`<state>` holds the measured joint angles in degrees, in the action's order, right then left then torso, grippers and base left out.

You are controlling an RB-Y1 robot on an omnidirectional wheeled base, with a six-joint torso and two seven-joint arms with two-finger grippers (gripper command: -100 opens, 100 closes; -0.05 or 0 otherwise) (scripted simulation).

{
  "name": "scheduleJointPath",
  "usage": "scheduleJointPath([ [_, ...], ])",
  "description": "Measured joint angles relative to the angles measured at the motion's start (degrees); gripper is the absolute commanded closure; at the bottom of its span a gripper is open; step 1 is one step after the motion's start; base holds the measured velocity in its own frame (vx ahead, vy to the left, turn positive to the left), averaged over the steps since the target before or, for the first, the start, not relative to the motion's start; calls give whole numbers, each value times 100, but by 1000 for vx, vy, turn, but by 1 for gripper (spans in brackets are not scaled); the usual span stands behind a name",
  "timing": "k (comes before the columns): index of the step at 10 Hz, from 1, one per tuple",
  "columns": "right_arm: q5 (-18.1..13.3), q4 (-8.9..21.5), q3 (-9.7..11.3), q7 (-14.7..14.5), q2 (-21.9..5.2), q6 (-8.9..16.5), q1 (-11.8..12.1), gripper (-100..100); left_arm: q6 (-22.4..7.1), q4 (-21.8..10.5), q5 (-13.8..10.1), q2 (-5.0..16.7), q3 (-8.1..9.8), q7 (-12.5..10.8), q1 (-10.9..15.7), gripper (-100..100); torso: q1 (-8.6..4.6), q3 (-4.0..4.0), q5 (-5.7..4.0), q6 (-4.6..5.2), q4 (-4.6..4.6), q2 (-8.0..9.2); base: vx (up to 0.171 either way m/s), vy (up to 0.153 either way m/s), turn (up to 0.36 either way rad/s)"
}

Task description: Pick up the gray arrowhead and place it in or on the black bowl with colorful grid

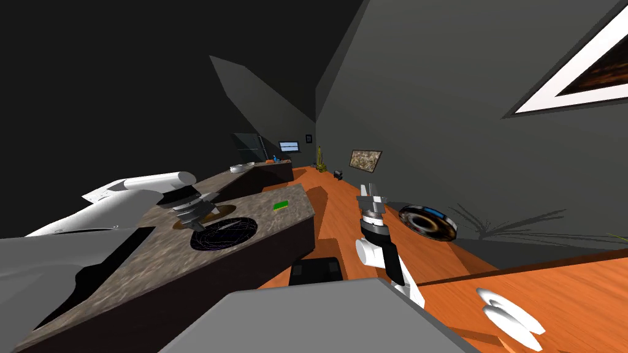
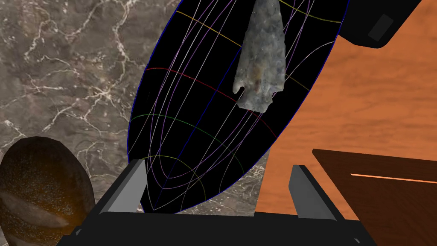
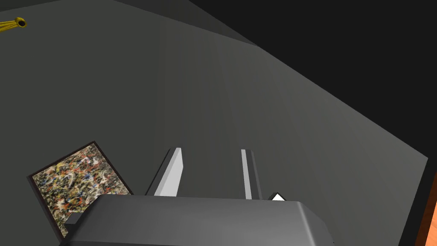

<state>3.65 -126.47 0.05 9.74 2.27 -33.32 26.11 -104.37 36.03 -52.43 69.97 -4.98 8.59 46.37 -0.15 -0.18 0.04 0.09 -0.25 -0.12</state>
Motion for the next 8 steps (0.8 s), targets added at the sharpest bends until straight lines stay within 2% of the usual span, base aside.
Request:
scheduleJointPath([
  [1, 0, 0, -1, 0, 0, 0, 1, 0, 23, 25, -186, 194, -38, 30, -130, -100, -3, 1, -2, -7, 2, 0, -2, -21, 35],
  [2, 0, 0, -1, 0, 0, 0, 2, 0, 4, 141, -320, 289, -31, -35, -206, -100, 4, 2, 0, -11, 2, 1, -3, -53, -290],
  [3, 0, 0, 0, 0, 0, 0, 0, 0, 18, 104, -480, 445, -153, -37, -304, -100, -6, -1, -2, 0, 0, -1, -3, -49, -173],
  [4, 0, 0, -1, 0, 0, 0, 2, 0, 15, 190, -698, 632, -175, -52, -458, -100, -6, 1, -3, -9, 2, 0, -3, -24, 10],
  [5, 0, 0, -1, 0, 0, 0, 2, 0, 28, 45, -752, 753, -256, 5, -341, -100, 2, 2, -2, -10, 2, 2, -1, -7, 8],
  [6, 0, 0, -1, 0, 0, 0, 2, 0, 33, 21, -752, 765, -268, 26, -323, 0, 9, 1, 2, -8, 1, 0, 0, 0, 0],
  [8, 0, 0, -1, 0, -1, 0, 2, 0, 33, 23, -752, 764, -267, 24, -325, 0, 14, 0, 3, -9, 1, -1, 0, 0, 0],
])
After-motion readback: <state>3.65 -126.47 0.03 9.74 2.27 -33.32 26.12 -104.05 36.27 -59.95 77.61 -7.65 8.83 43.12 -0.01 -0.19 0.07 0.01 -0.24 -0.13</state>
